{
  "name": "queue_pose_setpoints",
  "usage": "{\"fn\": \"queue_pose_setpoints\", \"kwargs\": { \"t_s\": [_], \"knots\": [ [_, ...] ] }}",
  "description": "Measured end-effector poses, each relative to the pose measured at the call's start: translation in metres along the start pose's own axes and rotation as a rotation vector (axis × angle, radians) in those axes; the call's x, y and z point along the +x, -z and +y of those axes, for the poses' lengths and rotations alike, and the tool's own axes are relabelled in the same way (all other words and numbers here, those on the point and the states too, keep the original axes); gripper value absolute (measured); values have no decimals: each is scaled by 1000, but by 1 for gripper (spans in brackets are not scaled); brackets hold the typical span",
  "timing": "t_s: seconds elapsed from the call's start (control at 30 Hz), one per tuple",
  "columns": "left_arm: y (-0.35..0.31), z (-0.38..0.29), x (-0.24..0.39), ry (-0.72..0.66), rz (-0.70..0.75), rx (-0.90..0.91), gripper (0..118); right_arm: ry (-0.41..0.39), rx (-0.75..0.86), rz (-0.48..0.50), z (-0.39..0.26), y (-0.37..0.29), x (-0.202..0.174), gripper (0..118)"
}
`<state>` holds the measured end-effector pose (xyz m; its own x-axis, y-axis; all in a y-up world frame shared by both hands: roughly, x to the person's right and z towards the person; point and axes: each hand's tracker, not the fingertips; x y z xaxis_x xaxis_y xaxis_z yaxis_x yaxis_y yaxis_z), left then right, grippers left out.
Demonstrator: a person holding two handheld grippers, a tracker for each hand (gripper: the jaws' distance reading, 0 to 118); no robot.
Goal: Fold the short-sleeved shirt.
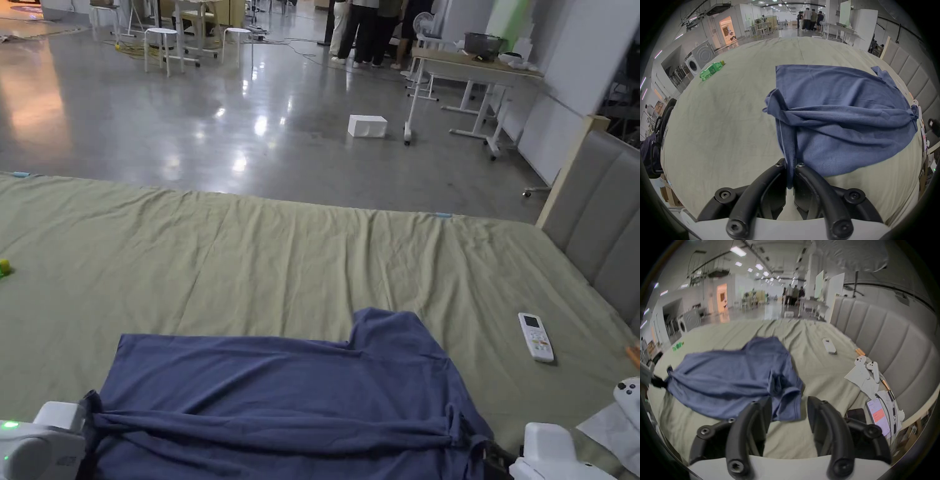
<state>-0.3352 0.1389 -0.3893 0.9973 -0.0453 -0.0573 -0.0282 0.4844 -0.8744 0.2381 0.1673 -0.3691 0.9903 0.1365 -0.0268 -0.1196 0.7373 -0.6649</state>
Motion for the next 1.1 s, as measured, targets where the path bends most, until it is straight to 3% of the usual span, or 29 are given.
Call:
{"fn": "queue_pose_setpoints", "kwargs": {
  "t_s": [0.03, 0.1, 0.23, 0.33, 0.43, 0.6, 0.67, 0.7, 0.9, 1.1],
  "knots": [
    [-2, -1, 0, -9, -6, 2, 8, -18, -45, 13, 10, -13, -8, 62],
    [-6, 0, -3, -19, -12, 6, 8, -32, -96, 1, 10, 0, -10, 68],
    [-5, -1, -2, -7, -7, 3, 8, -15, -204, -16, 3, 42, -3, 68],
    [-3, -5, -1, -5, -4, -3, 8, 31, -233, 48, 0, 59, -2, 68],
    [1, -7, -1, -12, -2, -7, 8, -19, -280, 44, -7, 78, -7, 68],
    [1, -10, 2, -14, 8, -1, 8, -14, -262, 40, -10, 81, -15, 45],
    [1, -9, 2, -11, 14, 4, 8, -55, -222, -14, -10, 77, -16, 7],
    [0, -9, 2, -6, 16, 6, 8, -79, -214, -15, -12, 83, -15, 4],
    [-13, -4, -2, -2, 10, 52, 8, -29, -208, 22, -4, 58, -9, 3],
    [-35, 7, -7, -16, -16, 102, 8, -37, -155, 32, 25, 35, -4, 3]
  ]
}}
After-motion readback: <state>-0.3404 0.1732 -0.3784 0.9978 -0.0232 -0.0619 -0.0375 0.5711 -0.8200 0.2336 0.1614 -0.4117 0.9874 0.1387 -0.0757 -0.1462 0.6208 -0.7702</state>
